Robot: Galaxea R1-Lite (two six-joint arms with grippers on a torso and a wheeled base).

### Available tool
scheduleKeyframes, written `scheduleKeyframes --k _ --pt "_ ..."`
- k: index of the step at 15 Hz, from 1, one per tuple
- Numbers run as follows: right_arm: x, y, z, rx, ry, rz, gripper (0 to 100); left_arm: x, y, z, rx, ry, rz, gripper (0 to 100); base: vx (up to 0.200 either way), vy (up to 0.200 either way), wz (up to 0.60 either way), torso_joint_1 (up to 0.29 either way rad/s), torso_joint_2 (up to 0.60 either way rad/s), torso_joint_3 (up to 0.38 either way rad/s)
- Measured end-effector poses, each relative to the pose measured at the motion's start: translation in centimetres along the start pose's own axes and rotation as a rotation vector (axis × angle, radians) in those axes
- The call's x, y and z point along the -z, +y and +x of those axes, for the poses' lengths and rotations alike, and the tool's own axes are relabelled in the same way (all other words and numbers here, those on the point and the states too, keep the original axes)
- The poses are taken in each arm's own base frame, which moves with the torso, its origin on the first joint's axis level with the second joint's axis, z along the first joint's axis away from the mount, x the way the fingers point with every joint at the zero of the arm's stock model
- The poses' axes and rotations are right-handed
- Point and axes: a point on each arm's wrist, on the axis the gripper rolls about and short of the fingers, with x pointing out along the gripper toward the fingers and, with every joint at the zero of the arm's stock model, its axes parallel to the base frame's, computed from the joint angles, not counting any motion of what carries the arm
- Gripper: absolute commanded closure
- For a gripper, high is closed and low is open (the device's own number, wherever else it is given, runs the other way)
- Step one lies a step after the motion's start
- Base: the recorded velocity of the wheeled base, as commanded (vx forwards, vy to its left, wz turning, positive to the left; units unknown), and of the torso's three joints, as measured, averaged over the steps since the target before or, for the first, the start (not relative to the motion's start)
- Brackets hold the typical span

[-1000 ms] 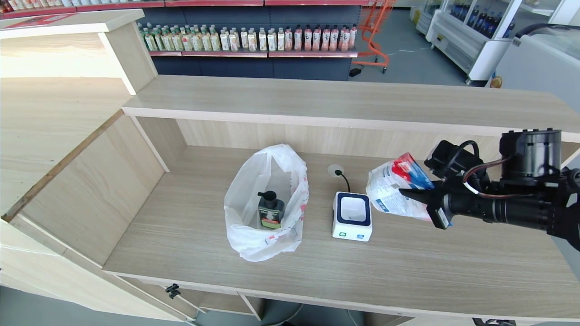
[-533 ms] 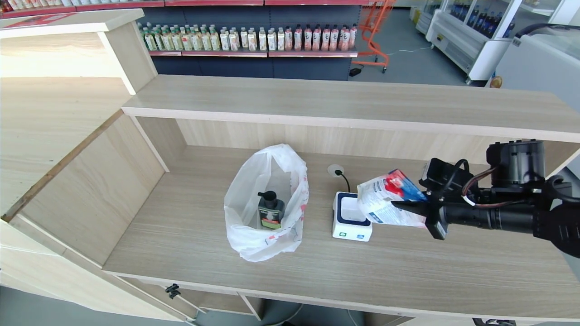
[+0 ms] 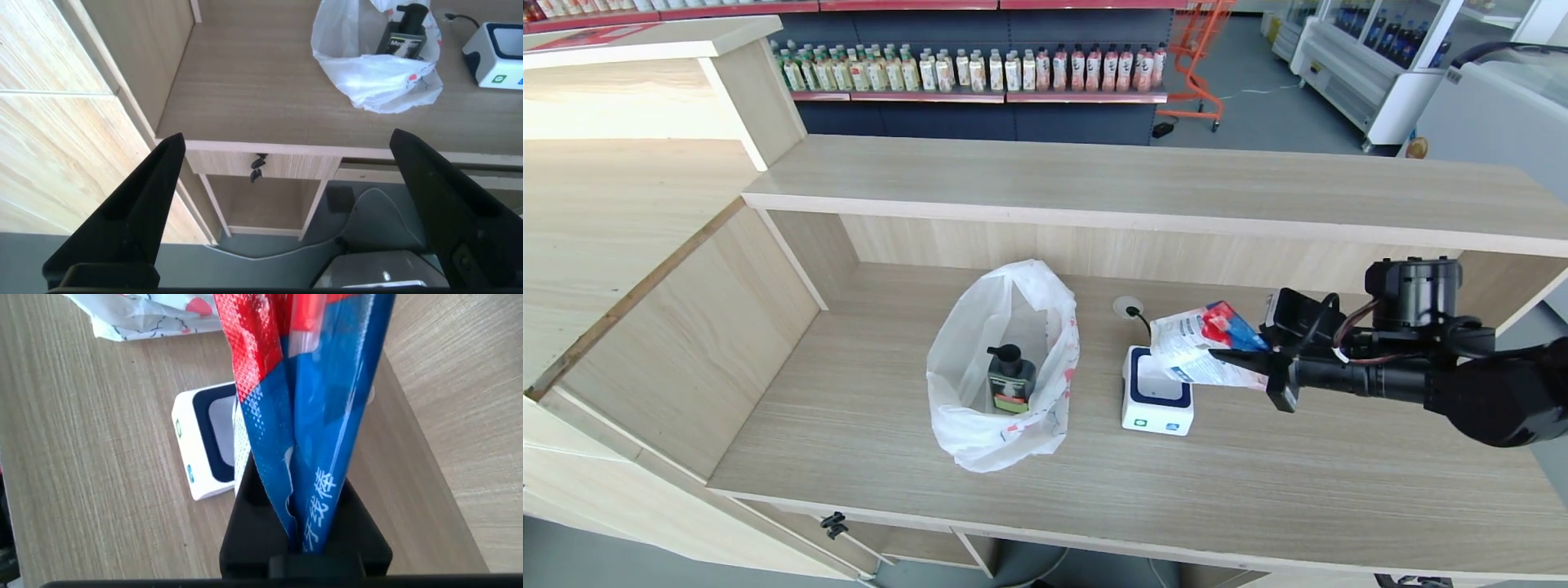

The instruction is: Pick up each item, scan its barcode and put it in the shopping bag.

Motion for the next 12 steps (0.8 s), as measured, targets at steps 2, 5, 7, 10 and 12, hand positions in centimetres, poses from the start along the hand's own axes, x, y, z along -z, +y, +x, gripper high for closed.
scheduleKeyframes --k 2,5,7,10,12 --pt "0.6 0.5 1.0 -0.026 -0.010 0.003 100 0.0 0.0 0.0 0.000 0.000 0.000 0 0.000 0.000 0.00 0.000 0.00 0.000" --pt "1.4 1.0 2.5 -0.035 -0.021 -0.013 100 0.0 0.0 0.0 0.000 0.000 0.000 0 0.000 0.000 0.00 0.000 0.00 0.000" --pt "1.9 1.1 3.3 -0.021 -0.046 -0.035 100 0.0 0.0 0.0 0.000 0.000 0.000 0 0.000 0.000 0.00 0.000 0.00 0.000" --pt "2.6 1.4 4.0 -0.036 -0.057 -0.032 100 0.0 0.0 0.0 0.000 -0.001 0.000 0 0.000 0.000 0.00 0.000 0.00 0.000" --pt "2.9 1.6 4.2 -0.046 -0.059 -0.021 100 0.0 0.0 0.0 0.000 0.000 0.000 0 0.000 0.000 0.00 0.000 0.00 0.000"
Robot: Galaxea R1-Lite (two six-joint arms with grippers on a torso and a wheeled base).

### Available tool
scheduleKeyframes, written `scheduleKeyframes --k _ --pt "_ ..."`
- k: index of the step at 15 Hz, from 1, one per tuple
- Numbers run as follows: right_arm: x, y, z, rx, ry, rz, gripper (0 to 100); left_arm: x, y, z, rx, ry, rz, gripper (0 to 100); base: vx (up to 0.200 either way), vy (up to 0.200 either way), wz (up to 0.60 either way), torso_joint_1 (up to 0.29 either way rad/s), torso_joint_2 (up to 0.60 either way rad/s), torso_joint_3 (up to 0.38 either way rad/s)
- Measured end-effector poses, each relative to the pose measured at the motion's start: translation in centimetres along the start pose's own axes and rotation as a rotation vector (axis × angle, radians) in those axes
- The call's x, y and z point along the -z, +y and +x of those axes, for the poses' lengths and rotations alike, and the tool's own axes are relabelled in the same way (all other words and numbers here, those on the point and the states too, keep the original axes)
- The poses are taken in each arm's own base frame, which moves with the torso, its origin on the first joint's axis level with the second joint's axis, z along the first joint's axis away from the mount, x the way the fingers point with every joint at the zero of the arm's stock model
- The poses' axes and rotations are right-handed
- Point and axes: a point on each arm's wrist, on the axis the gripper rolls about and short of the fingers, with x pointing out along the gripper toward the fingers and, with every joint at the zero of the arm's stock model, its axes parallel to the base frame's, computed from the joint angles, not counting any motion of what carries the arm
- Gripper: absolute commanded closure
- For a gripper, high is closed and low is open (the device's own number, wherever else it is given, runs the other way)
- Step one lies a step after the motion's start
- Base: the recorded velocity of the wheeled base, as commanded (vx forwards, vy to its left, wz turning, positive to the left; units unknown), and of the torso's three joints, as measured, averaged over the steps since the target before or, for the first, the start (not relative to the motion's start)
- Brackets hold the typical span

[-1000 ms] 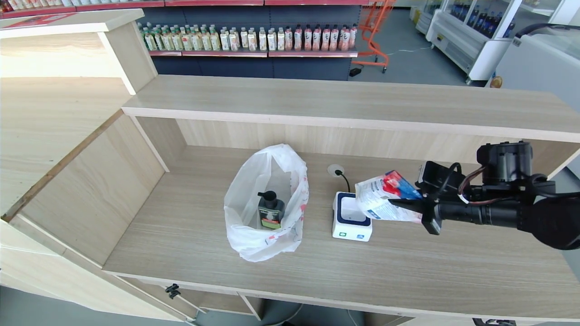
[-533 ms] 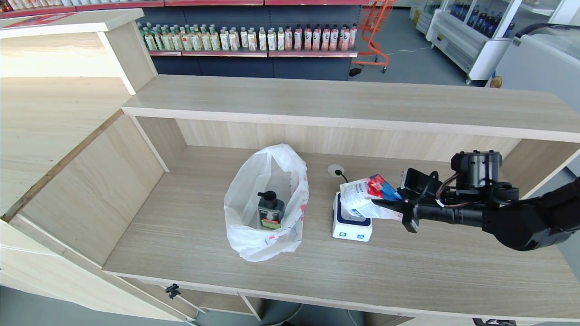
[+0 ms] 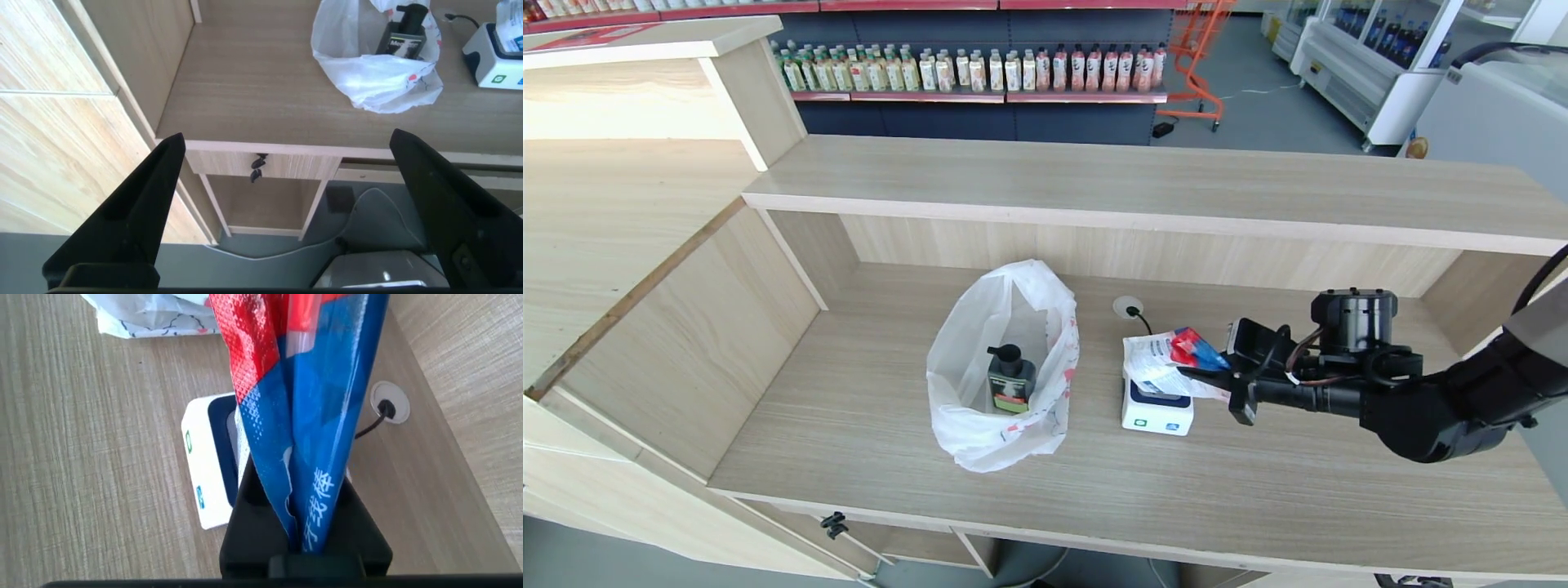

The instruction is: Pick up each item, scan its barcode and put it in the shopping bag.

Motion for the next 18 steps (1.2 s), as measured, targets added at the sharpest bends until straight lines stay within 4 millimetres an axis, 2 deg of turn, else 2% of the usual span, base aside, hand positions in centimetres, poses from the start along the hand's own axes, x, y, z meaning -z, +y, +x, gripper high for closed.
scheduleKeyframes --k 2,4,7,9,11,13,15,18 --pt "-0.4 -0.4 0.0 0.001 -0.024 0.059 100 0.0 0.0 0.0 0.000 0.000 0.000 0 0.000 0.000 0.00 0.000 0.00 0.000" --pt "-1.8 -1.4 -0.7 0.032 -0.044 0.268 100 0.0 0.0 0.0 0.000 0.000 0.000 0 0.000 0.000 0.00 0.000 0.00 0.000" --pt "-5.6 -2.9 -2.2 0.097 0.002 0.613 100 0.0 0.0 0.0 0.000 0.000 0.000 0 0.000 0.000 0.00 0.000 0.00 0.000" --pt "-9.3 -4.3 -1.7 0.143 -0.010 0.765 100 0.0 0.0 0.0 0.000 0.000 0.000 0 0.000 0.000 0.00 0.000 0.00 0.000" --pt "-12.2 -4.8 0.8 0.158 -0.055 0.850 100 0.0 0.0 0.0 0.000 0.000 0.000 0 0.000 0.000 0.00 0.000 0.00 0.000" --pt "-13.8 -4.2 4.4 0.128 -0.078 0.891 100 0.0 0.0 0.0 0.000 -0.001 0.000 0 0.000 0.000 0.00 0.000 0.00 0.000" --pt "-13.9 -3.2 7.7 0.088 -0.075 0.902 100 0.0 0.0 0.0 0.000 -0.001 0.000 0 0.000 0.000 0.00 0.000 0.00 0.000" --pt "-12.7 -2.1 11.8 0.059 -0.060 0.876 100 0.0 0.0 0.0 0.000 0.000 0.000 0 0.000 0.000 0.00 0.000 0.00 0.000"
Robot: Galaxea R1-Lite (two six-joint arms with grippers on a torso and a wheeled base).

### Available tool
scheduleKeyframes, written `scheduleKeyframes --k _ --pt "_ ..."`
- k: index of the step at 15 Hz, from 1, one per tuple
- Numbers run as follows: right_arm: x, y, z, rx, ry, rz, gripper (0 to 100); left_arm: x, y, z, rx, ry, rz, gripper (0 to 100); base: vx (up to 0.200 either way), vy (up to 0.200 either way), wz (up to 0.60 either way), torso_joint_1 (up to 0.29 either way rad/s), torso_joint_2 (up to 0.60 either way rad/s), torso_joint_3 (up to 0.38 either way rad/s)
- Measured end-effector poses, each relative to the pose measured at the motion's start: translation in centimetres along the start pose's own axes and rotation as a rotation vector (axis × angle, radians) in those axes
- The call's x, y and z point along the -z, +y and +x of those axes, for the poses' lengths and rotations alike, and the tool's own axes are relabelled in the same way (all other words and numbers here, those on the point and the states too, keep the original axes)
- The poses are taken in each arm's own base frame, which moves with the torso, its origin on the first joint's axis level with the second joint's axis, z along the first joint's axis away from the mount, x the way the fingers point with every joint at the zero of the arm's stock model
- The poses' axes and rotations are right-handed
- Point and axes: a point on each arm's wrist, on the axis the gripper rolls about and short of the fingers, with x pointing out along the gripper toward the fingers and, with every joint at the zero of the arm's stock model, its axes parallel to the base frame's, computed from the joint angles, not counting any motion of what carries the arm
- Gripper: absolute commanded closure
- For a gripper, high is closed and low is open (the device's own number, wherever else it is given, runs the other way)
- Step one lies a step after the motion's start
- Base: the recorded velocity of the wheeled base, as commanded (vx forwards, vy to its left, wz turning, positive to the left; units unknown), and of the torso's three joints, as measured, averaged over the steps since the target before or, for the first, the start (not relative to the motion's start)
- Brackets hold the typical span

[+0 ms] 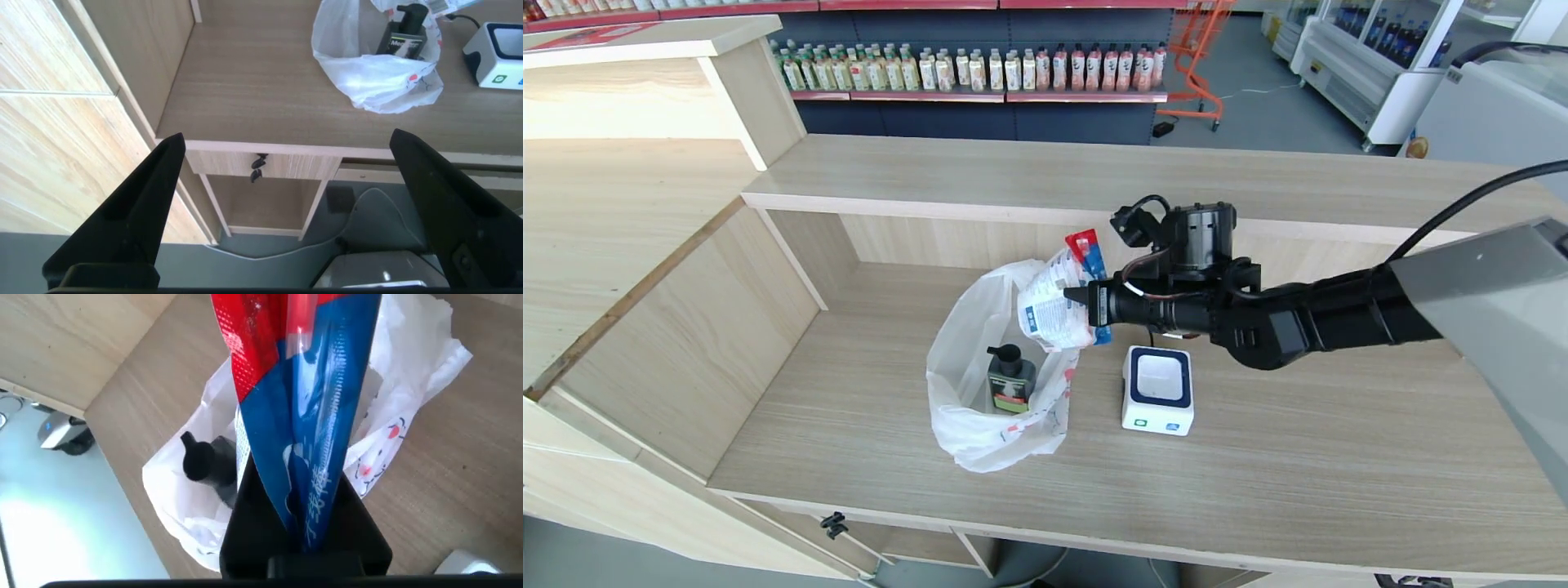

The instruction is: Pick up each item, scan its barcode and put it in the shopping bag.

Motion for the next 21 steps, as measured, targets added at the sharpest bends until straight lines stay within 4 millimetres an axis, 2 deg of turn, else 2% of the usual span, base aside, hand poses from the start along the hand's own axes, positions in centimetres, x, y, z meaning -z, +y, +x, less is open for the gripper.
scheduleKeyframes --k 3,5,10,11,14,17,19,21 --pt "2.0 -1.0 3.0 -0.003 0.018 -0.083 100 0.0 0.0 0.0 0.000 0.000 0.000 0 0.000 0.000 0.00 0.000 0.00 0.000" --pt "2.5 -1.5 4.6 -0.007 0.004 -0.096 100 0.0 0.0 0.0 0.000 0.000 0.000 0 0.000 0.000 0.00 0.000 0.00 0.000" --pt "4.2 -1.7 7.1 -0.024 0.000 -0.102 100 0.0 0.0 0.0 0.000 0.000 0.000 0 0.000 0.000 0.00 0.000 0.00 0.000" --pt "4.5 -1.8 7.3 -0.023 -0.002 -0.103 0 0.0 0.0 0.0 0.000 0.000 0.000 0 0.000 0.000 0.00 0.000 0.00 0.000" --pt "4.1 -1.6 7.2 -0.027 -0.011 -0.088 0 0.0 0.0 0.0 0.000 0.000 0.000 0 0.000 0.000 0.00 0.000 0.00 0.000" --pt "1.7 -0.9 5.6 -0.031 -0.052 -0.018 0 0.0 0.0 0.0 0.000 0.000 0.000 0 0.000 0.000 0.00 0.000 0.00 0.000" --pt "-0.3 -0.6 3.3 -0.023 -0.075 0.014 0 0.0 0.0 0.0 0.000 0.000 0.000 0 0.000 0.000 0.00 0.000 0.00 0.000" --pt "-1.7 -0.3 -0.7 0.000 -0.064 0.035 0 0.0 0.0 0.0 0.000 0.000 0.000 0 0.000 0.000 0.00 0.000 0.00 0.000"
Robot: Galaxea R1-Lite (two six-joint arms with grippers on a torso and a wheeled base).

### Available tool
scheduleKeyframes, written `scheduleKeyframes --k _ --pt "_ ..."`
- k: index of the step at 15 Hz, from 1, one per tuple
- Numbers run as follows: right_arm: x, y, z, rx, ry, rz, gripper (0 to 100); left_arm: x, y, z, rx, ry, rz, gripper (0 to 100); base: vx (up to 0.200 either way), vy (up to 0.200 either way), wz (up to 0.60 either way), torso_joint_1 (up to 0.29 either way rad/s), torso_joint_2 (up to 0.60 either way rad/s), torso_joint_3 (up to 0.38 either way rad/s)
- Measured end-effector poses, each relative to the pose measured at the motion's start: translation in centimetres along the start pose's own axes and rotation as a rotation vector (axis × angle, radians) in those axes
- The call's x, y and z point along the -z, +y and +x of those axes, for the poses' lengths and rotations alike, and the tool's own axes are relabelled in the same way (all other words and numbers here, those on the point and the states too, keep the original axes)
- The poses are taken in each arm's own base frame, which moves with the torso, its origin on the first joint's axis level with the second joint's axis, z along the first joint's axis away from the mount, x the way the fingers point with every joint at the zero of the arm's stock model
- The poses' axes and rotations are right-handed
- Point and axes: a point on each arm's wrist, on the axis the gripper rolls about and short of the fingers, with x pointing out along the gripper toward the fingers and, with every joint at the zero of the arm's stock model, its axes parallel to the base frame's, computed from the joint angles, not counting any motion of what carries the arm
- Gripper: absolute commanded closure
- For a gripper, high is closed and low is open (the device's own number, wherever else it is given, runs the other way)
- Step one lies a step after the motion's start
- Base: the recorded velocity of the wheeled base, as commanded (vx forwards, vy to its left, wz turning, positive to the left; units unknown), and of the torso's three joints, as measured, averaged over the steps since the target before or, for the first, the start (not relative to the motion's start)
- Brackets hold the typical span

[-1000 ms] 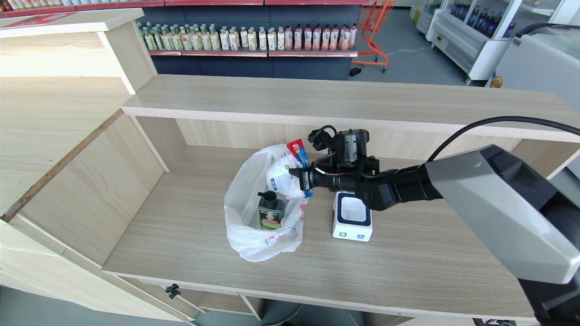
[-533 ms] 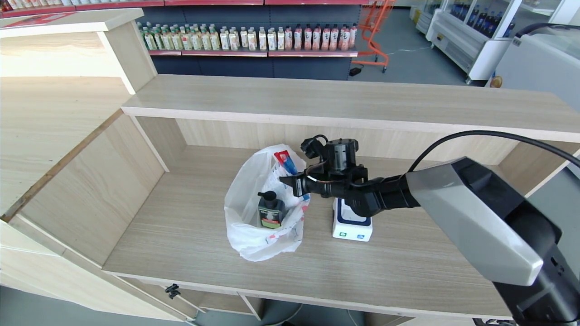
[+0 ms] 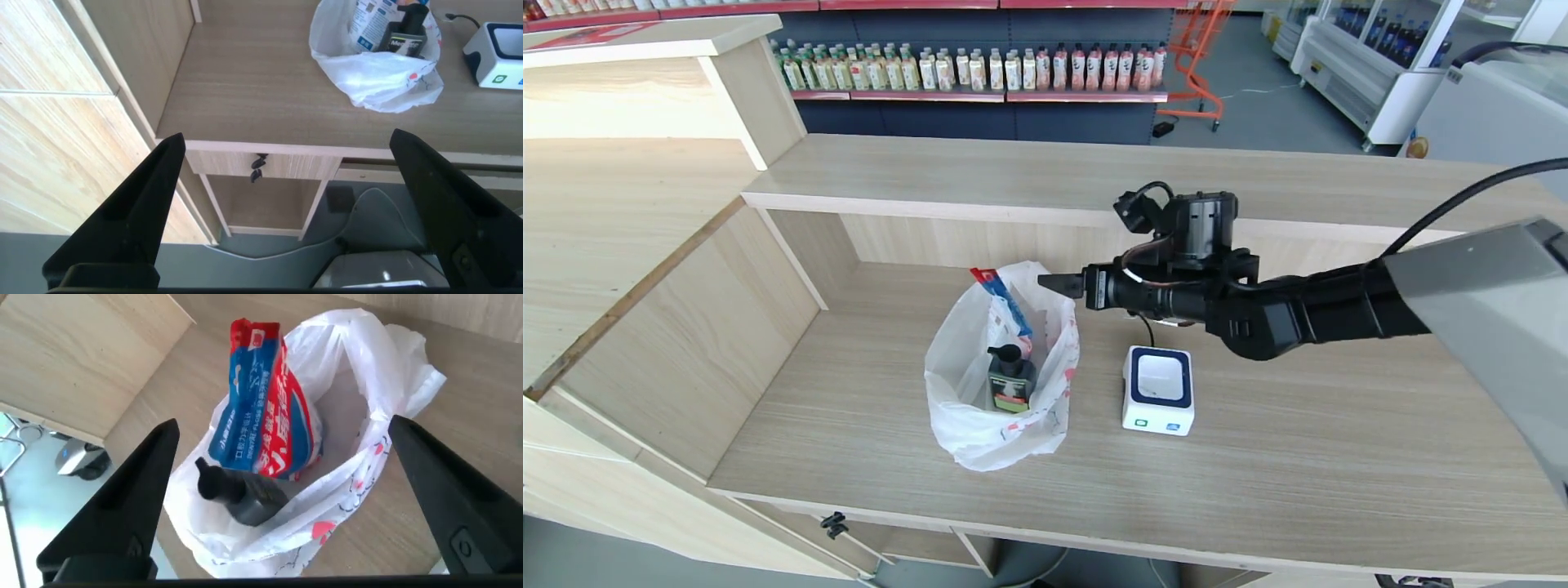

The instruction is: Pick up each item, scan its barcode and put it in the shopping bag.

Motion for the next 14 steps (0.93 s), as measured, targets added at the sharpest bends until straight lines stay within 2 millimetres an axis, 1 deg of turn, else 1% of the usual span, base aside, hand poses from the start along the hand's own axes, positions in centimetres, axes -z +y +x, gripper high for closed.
scheduleKeyframes --k 2,3,4,6,8,9,10,11,12,13,14 --pt "-1.8 0.8 -5.8 0.031 -0.004 0.009 0 0.0 0.0 0.0 0.000 0.000 0.000 0 0.000 0.000 0.00 0.000 0.00 0.000" --pt "-2.3 1.4 -9.3 0.051 -0.008 0.010 0 0.0 0.0 0.0 0.000 0.000 0.000 0 0.000 0.000 0.00 0.000 0.00 0.000" --pt "-2.4 2.1 -13.1 0.081 -0.011 0.003 0 0.0 0.0 0.0 0.000 0.000 0.000 0 0.000 0.000 0.00 0.000 0.00 0.000" --pt "-0.7 3.3 -21.4 0.199 -0.017 -0.022 0 0.0 0.0 0.0 0.000 0.000 0.000 0 0.000 0.000 0.00 0.000 0.00 0.000" --pt "2.5 5.1 -28.7 0.328 -0.028 -0.041 0 0.0 0.0 0.0 0.000 0.000 0.000 0 0.000 0.000 0.00 0.000 0.00 0.000" --pt "4.5 6.2 -31.9 0.384 -0.041 -0.054 0 0.0 0.0 0.0 0.000 0.000 0.000 0 0.000 0.000 0.00 0.000 0.00 0.000" --pt "6.8 7.2 -34.5 0.436 -0.052 -0.070 0 0.0 0.0 0.0 0.000 0.000 0.000 0 0.000 0.000 0.00 0.000 0.00 0.000" --pt "9.4 8.2 -37.0 0.489 -0.062 -0.090 0 0.0 0.0 0.0 0.000 0.000 0.000 0 0.000 0.000 0.00 0.000 0.00 0.000" --pt "11.8 9.0 -38.8 0.546 -0.065 -0.102 0 0.0 0.0 0.0 0.000 0.000 0.000 0 0.000 0.000 0.00 0.000 0.00 0.000" --pt "14.2 9.7 -40.1 0.609 -0.062 -0.114 0 0.0 0.0 0.0 0.000 0.000 0.000 0 0.000 0.000 0.00 0.000 0.00 0.000" --pt "16.3 10.2 -41.1 0.673 -0.071 -0.129 0 0.0 0.0 0.0 0.000 0.000 0.000 0 0.000 0.000 0.00 0.000 0.00 0.000"
